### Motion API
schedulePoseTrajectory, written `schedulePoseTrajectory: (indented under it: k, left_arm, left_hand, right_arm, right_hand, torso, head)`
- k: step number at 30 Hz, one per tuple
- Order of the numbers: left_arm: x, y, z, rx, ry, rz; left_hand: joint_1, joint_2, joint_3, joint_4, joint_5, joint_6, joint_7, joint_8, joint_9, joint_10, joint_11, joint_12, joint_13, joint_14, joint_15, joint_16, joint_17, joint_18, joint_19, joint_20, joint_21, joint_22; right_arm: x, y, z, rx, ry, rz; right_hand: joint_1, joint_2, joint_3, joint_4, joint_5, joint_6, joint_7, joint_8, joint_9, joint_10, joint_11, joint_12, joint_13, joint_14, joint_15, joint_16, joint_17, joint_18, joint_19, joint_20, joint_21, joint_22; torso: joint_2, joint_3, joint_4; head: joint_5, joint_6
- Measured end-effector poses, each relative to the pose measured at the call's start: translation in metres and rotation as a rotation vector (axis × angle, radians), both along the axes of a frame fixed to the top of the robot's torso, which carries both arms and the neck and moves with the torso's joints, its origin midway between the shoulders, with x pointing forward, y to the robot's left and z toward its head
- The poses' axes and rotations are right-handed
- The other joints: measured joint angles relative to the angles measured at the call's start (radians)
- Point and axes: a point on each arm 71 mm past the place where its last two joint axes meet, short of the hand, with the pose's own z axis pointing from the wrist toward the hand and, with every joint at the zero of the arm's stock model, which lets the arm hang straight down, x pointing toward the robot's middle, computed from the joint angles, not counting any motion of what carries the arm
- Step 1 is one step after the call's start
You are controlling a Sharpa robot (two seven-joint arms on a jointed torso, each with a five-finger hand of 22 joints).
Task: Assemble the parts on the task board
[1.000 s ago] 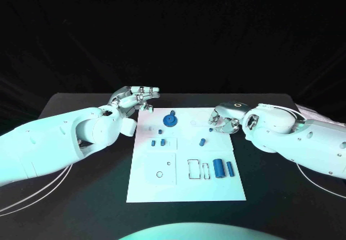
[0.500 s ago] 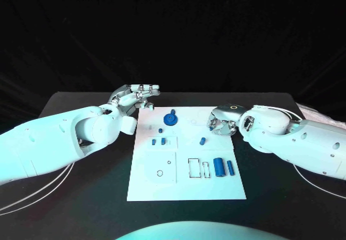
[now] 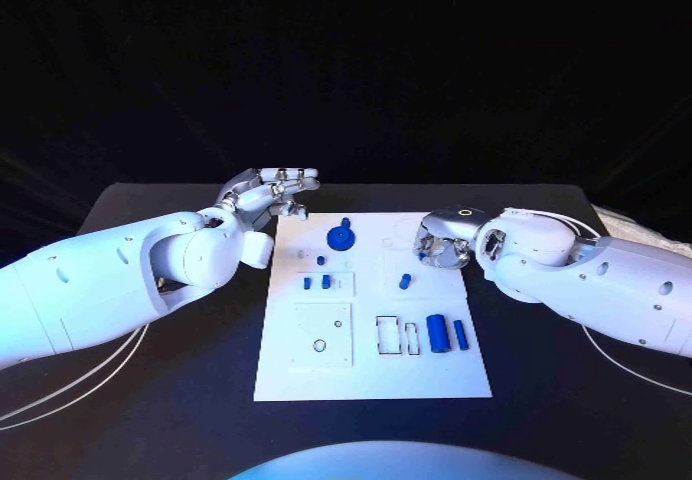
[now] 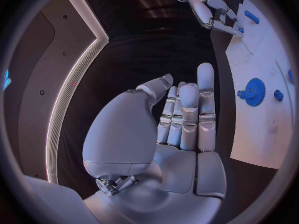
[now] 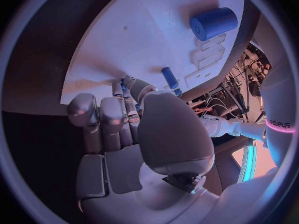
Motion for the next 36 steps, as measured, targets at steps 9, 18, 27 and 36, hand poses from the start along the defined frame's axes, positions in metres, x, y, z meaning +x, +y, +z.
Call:
schedulePoseTrajectory:
  k: [9,18,27,36]
  left_arm:
    - [0.000,-0.001,0.000,-0.002,0.001,-0.002]
    - [0.000,-0.001,0.000,-0.003,0.001,-0.004]
    - [0.000,0.000,0.000,-0.002,0.001,-0.003]
    - [0.001,0.001,-0.001,-0.001,0.002,0.000]
  left_hand:
    - [0.004,0.004,0.000,0.000,0.000,0.000,0.000,0.000,0.000,0.000,0.000,0.000,0.000,-0.003,-0.003,0.000,0.000,0.000,0.000,0.000,0.000,-0.001]
    - [0.004,0.004,-0.014,0.006,0.000,0.000,0.000,0.000,0.000,0.000,0.000,0.004,0.000,-0.003,-0.003,0.000,-0.003,0.000,0.000,0.000,-0.003,-0.003]
    - [0.004,0.004,-0.017,0.003,0.000,0.000,0.000,0.000,0.000,-0.002,-0.002,0.004,0.000,-0.002,-0.003,0.000,-0.003,0.000,0.000,0.000,-0.003,-0.004]
    - [0.000,0.008,-0.022,0.003,0.000,0.000,0.000,0.000,0.000,-0.002,-0.002,0.004,0.000,-0.005,0.001,0.000,-0.006,0.000,0.000,0.000,-0.003,-0.005]
  right_arm:
    - [0.001,0.003,-0.002,-0.001,-0.013,0.001]
    - [-0.004,0.002,-0.004,0.005,-0.043,-0.001]
    - [-0.012,0.000,-0.004,0.022,-0.064,-0.010]
    - [-0.016,-0.001,0.005,0.048,-0.090,-0.012]
  right_hand:
    - [-0.005,0.013,0.023,-0.015,-0.051,0.018,-0.007,0.007,0.006,0.028,-0.009,0.000,-0.009,0.000,-0.008,0.000,-0.006,0.000,0.012,-0.005,0.015,0.025]
    - [-0.004,0.022,0.030,-0.022,-0.059,0.026,-0.006,0.005,0.007,0.035,-0.012,-0.004,-0.013,0.000,-0.007,0.003,-0.007,0.000,0.021,-0.007,0.020,0.040]
    - [-0.002,0.024,0.033,-0.025,-0.061,0.029,-0.009,0.007,0.008,0.039,-0.009,-0.008,-0.012,0.000,-0.007,0.008,-0.005,0.000,0.024,-0.010,0.024,0.045]
    - [-0.002,0.024,0.033,-0.024,-0.063,0.029,-0.009,0.007,0.009,0.039,-0.009,-0.009,-0.012,0.000,-0.007,0.013,-0.001,0.000,0.024,-0.010,0.028,0.051]
  torso:
    - [0.000,0.0000,-0.0006]
    - [-0.001,0.0000,-0.0007]
    - [-0.001,-0.0005,0.0002]
    - [-0.001,-0.0006,0.0002]
  head:
    - [-0.003,-0.003]
    - [-0.004,-0.004]
    - [-0.006,-0.001]
    - [-0.006,0.001]
